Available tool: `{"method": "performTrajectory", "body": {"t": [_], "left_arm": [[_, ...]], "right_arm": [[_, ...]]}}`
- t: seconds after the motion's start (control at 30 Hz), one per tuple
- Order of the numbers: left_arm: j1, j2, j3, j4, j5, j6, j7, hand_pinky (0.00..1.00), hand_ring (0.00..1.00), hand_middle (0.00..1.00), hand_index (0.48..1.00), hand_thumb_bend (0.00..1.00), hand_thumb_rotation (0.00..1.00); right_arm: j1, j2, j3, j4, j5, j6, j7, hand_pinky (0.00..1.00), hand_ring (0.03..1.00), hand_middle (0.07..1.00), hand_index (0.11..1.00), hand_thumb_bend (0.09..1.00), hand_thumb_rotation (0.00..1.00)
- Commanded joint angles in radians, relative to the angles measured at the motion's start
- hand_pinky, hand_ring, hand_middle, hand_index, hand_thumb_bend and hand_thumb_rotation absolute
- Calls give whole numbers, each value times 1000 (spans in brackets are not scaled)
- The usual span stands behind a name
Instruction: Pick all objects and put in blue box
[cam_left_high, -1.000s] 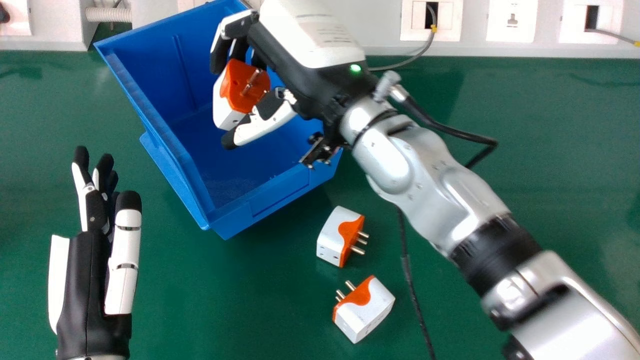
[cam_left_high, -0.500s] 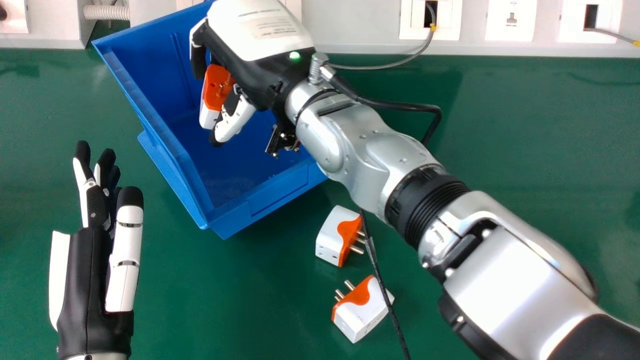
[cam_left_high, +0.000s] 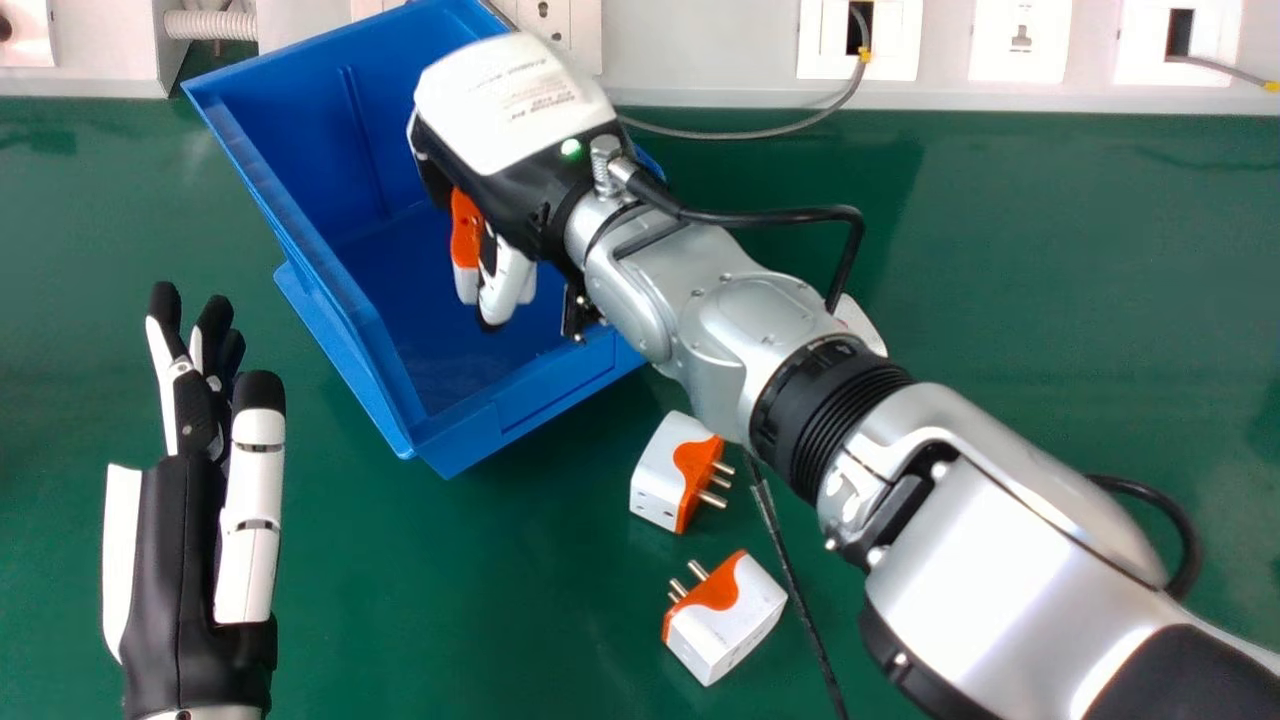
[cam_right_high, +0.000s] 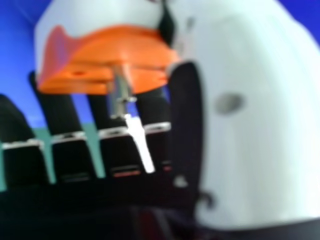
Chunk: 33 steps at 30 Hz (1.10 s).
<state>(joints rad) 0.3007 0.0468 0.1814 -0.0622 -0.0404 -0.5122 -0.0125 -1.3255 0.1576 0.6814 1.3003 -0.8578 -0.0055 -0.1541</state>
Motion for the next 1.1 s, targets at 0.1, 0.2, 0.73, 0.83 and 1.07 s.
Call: {"method": "performTrajectory", "body": {"t": [0.1,0.2,0.73,0.83,1.07], "left_arm": [[14,-6,2,-27,10,-27,11,1000,1000,1000,1000,342,869],[21,-7,2,-25,11,-39,12,1000,1000,1000,1000,342,858],[40,-25,-8,-62,47,-20,43,1000,1000,1000,997,319,863],[42,-29,-11,-71,56,-12,51,1000,1000,1000,1000,311,864],[32,-27,-12,-80,76,7,64,1000,1000,1000,1000,313,883]], "right_arm": [[-12,8,29,-5,-18,29,-29,243,382,474,545,511,0],[-1,0,33,-5,-14,14,-35,234,381,467,543,511,0],[5,19,-60,5,114,10,75,483,585,620,498,498,139],[10,15,-33,2,93,13,70,519,628,675,582,533,288],[28,2,-26,-24,94,4,34,765,845,895,819,568,421]]}}
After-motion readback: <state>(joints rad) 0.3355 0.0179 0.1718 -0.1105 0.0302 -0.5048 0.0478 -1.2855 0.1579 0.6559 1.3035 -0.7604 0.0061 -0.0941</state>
